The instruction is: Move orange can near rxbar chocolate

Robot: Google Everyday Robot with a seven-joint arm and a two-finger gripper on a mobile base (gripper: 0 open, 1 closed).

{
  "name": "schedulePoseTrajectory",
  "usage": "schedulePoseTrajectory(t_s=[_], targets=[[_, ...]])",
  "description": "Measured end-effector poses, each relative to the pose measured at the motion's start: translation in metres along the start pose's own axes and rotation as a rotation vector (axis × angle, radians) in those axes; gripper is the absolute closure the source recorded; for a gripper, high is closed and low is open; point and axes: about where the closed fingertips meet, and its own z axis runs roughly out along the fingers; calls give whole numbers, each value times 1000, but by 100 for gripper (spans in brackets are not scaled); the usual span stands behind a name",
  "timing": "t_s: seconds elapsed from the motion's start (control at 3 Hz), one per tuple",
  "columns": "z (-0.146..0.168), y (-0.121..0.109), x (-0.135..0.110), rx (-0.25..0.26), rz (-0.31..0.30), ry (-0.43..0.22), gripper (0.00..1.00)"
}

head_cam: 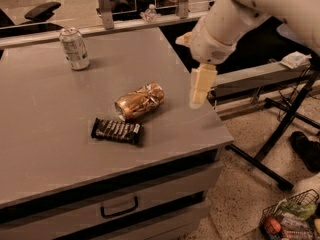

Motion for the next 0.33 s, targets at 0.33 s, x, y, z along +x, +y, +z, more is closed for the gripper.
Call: schedulePoseTrajectory(t_s=[0.33], targets=[[-26,0,33,70,126,49,0]])
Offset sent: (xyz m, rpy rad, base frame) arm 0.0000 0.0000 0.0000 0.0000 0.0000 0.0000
